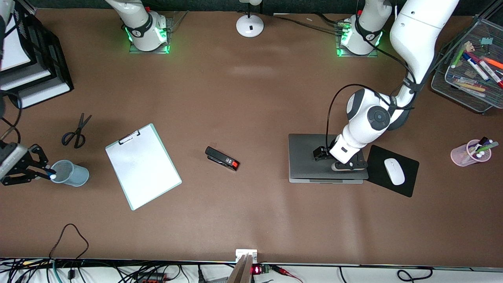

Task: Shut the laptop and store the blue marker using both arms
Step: 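Carry the marker toward the blue cup while the left gripper presses the lid shut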

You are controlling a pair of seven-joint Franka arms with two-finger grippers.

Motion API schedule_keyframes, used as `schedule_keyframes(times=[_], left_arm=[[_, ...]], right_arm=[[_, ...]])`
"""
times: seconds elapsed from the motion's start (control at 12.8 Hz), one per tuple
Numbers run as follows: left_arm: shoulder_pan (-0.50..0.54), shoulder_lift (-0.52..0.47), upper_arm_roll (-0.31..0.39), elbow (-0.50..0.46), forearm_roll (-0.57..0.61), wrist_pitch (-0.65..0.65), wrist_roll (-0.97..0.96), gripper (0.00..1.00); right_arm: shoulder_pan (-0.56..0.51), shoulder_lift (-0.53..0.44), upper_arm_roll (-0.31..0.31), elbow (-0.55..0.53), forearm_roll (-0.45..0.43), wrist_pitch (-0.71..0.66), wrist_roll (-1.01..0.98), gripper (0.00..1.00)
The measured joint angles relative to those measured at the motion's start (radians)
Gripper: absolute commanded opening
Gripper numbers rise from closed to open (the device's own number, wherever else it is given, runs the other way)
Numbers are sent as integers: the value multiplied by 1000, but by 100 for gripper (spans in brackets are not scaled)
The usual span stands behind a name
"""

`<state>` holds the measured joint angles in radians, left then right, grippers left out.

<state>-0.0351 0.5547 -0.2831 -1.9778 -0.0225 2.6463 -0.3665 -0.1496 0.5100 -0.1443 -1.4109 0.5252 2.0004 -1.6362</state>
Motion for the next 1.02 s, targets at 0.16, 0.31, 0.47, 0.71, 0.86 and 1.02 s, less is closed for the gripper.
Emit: schedule_keyframes(times=[0.16,0.31,0.47,0.71,0.86,1.02], left_arm=[[0,15,1,1,0,7,0,100],[0,25,3,1,0,11,0,100],[0,26,5,5,0,13,0,100],[2,14,11,24,0,9,0,100],[4,-13,23,31,0,-14,2,100],[6,-48,39,33,0,-43,12,100]], right_arm=[[-26,0,0,0,89,-29,-191,5],[-60,0,0,0,139,-77,-345,5],[-97,1,0,0,176,-160,-477,5],[-146,15,0,-2,202,-286,-638,5],[-168,30,0,-2,203,-337,-731,5],[-186,46,0,-2,203,-374,-791,5]])
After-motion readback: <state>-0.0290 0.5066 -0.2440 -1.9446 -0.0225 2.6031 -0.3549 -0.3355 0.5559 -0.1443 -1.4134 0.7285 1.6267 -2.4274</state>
